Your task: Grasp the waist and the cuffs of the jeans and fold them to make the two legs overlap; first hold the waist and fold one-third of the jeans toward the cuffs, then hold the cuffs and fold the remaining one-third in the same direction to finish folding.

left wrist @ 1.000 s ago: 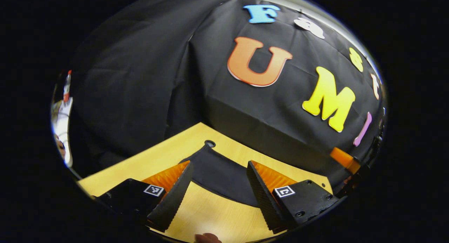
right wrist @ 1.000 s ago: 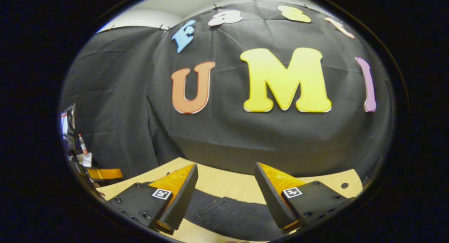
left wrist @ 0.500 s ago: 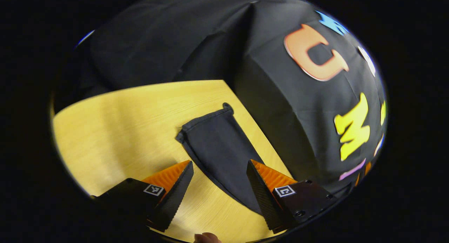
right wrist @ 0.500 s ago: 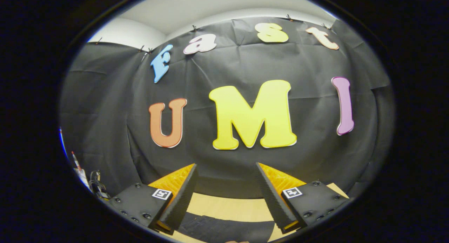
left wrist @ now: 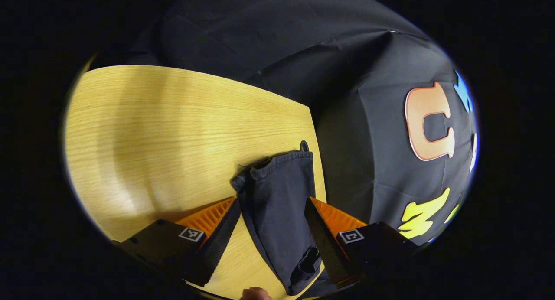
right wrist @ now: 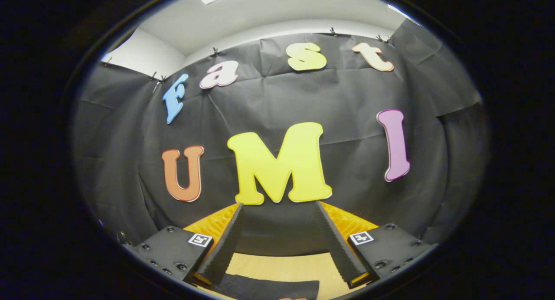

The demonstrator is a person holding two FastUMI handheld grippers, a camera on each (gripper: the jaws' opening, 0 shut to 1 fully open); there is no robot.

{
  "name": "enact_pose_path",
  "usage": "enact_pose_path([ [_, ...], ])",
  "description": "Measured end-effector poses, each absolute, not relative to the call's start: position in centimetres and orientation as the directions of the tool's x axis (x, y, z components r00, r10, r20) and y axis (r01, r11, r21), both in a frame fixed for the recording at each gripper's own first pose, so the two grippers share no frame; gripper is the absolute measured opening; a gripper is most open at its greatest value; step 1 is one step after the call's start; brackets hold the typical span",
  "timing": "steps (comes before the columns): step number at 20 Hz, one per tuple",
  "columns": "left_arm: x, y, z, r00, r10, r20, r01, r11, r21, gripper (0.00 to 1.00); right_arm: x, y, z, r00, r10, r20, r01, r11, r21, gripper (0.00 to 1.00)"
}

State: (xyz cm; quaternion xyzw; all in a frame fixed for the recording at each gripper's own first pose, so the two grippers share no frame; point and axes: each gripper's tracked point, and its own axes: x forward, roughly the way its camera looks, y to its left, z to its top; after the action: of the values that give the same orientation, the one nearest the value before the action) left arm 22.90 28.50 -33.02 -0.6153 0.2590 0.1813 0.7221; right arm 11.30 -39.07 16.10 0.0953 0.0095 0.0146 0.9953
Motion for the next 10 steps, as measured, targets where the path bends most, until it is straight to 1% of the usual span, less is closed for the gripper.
enact_pose_path([
  [2, 23.4, 28.8, -33.2, 0.809, -0.061, -0.585, -0.572, 0.153, -0.806, 0.97, 11.4, -39.8, 15.7, 0.999, 0.016, -0.032, -0.009, 0.980, 0.197, 0.94],
  [3, 23.7, 29.0, -33.2, 0.815, -0.060, -0.576, -0.564, 0.143, -0.813, 0.97, 11.4, -40.2, 15.6, 0.999, 0.009, -0.035, -0.002, 0.980, 0.200, 0.99],
  [4, 24.0, 28.9, -33.2, 0.822, -0.057, -0.567, -0.556, 0.136, -0.820, 0.97, 11.3, -40.4, 15.6, 0.999, 0.005, -0.037, 0.003, 0.980, 0.200, 0.99],
  [5, 24.5, 28.9, -33.3, 0.827, -0.054, -0.560, -0.550, 0.131, -0.825, 0.97, 11.3, -40.7, 15.6, 0.999, -0.001, -0.037, 0.008, 0.981, 0.194, 0.94],
  [7, 24.8, 28.8, -33.4, 0.830, -0.060, -0.555, -0.546, 0.118, -0.829, 0.96, 11.0, -41.4, 15.5, 0.999, -0.012, -0.040, 0.019, 0.983, 0.184, 0.94],
  [8, 25.0, 28.2, -34.2, 0.817, -0.096, -0.568, -0.559, 0.108, -0.822, 0.95, 10.9, -41.7, 15.3, 0.999, -0.017, -0.045, 0.025, 0.982, 0.186, 0.94],
  [9, 24.9, 27.9, -35.3, 0.796, -0.118, -0.594, -0.587, 0.086, -0.805, 0.96, 10.9, -42.0, 15.3, 0.998, -0.021, -0.051, 0.030, 0.981, 0.190, 0.98],
  [10, 24.5, 27.8, -36.5, 0.768, -0.122, -0.629, -0.626, 0.063, -0.777, 0.69, 10.8, -42.4, 15.2, 0.998, -0.028, -0.056, 0.038, 0.981, 0.189, 0.98],
])
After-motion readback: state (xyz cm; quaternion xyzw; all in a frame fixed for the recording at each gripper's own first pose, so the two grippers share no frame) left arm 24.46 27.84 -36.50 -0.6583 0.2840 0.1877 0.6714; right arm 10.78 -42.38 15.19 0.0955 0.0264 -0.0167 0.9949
